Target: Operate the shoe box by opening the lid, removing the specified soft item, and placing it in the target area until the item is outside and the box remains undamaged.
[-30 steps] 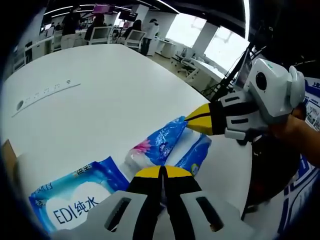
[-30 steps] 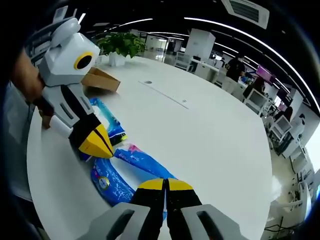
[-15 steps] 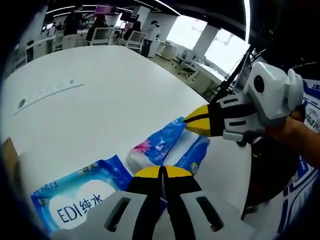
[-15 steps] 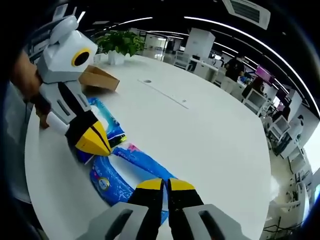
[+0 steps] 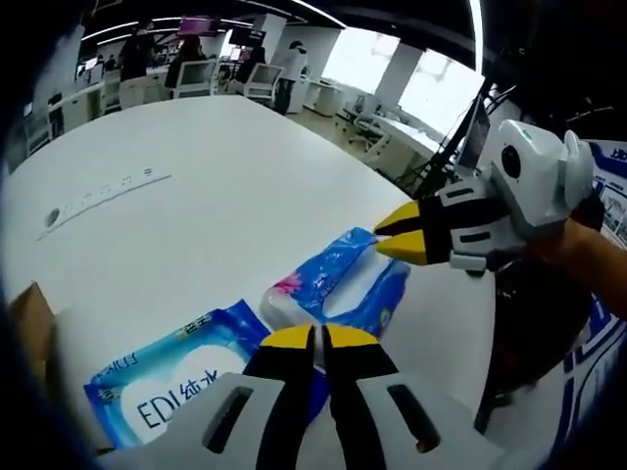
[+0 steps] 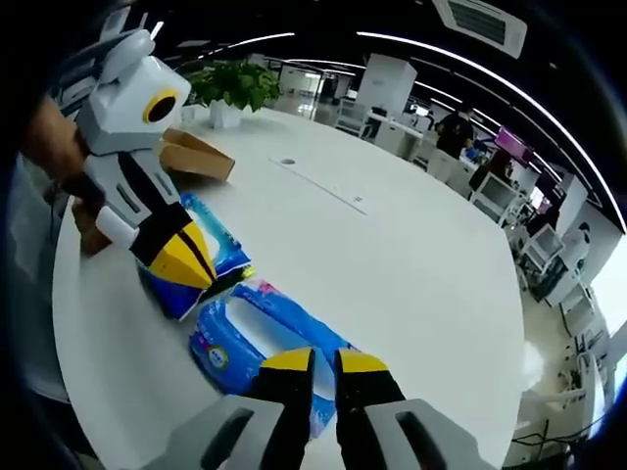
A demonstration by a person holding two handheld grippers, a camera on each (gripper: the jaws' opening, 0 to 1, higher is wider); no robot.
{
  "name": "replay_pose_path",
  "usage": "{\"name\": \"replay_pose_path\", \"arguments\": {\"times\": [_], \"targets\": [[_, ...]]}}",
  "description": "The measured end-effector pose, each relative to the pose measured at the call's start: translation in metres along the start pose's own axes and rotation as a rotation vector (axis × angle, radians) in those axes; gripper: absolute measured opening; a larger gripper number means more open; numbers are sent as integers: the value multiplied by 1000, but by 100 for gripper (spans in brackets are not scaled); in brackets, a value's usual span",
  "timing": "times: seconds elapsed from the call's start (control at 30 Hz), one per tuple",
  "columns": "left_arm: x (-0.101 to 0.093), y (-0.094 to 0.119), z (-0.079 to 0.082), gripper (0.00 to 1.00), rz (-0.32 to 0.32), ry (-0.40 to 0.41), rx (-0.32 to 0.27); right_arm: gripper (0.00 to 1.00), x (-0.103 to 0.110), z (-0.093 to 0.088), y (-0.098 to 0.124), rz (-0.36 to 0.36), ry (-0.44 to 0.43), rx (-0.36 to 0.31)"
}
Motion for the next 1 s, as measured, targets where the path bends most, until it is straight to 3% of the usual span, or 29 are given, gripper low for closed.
{"name": "replay_pose_path", "arguments": {"times": [0.43,1.0], "targets": [[0,35,-9,10,26,11,-39,13,14,3,22,-9,-13,-10],[11,94,-25,28,83,-8,-100,33,53,10,47,13,-75,-7]]}}
Point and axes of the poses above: the point that each gripper's makers call its tool centre point, and the gripper's own axes: y roughly backward along the fingers, x roughly to its left, z roughly out of its top, the point moved 6 cm from there along y, roughly backward along the fingers, and after that the axes turned 6 degrees about x, right-handed, at the moved point
